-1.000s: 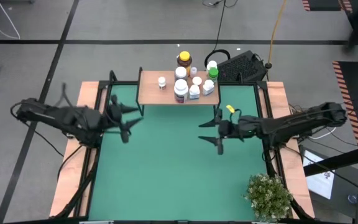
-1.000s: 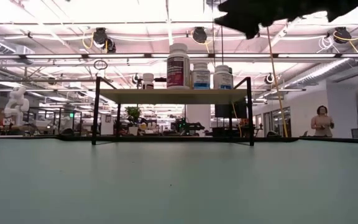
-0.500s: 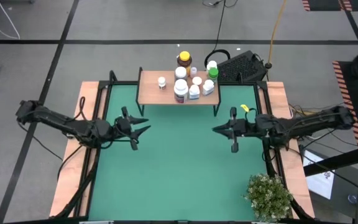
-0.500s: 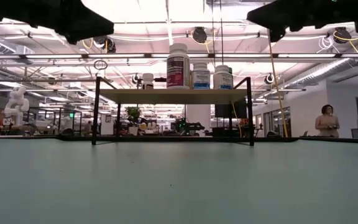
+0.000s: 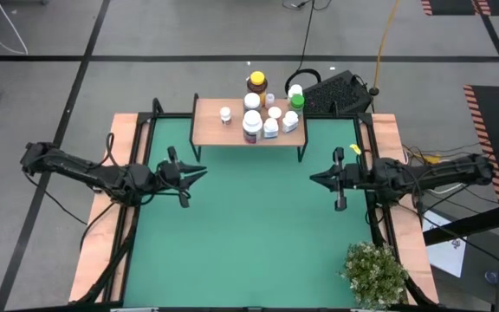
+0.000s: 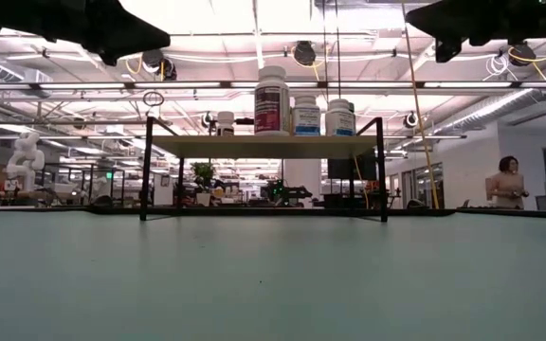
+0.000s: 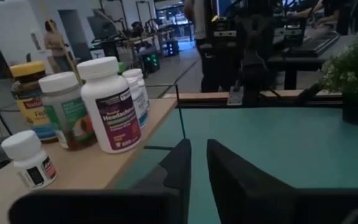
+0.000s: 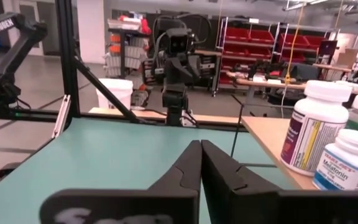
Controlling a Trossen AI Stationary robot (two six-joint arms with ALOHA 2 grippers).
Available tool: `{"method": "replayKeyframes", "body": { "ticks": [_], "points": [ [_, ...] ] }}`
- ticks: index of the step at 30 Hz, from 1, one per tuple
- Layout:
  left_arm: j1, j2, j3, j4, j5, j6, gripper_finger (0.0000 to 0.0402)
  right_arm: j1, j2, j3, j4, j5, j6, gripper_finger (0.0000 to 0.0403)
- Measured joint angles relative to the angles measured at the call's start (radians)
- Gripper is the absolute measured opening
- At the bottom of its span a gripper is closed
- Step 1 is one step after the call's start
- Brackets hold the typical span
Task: Pick and place medicine bottles onto shelf by color
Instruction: Return to Home Position
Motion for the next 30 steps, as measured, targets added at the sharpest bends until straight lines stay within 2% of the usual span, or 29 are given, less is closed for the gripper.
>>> {"method": "replayKeyframes", "body": {
  "ticks": [12, 20, 24, 30],
  "points": [
    [0.0, 0.001, -0.045, 0.032, 0.002, 0.005, 0.0004, 0.0, -0.046, -0.004, -0.021, 0.001, -0.004, 0.0],
    [0.0, -0.01, -0.052, 0.035, 0.002, 0.011, 0.0022, 0.0, -0.099, -0.004, -0.064, 0.001, -0.019, 0.0],
    [-0.005, -0.101, -0.052, 0.013, 0.002, 0.017, 0.0015, 0.0, -0.136, -0.004, -0.102, 0.004, -0.018, 0.0],
    [-0.026, -0.268, -0.052, -0.144, 0.002, 0.004, 0.0006, 0.0, -0.182, -0.004, -0.155, 0.004, 0.005, 0.0]
  ]
}}
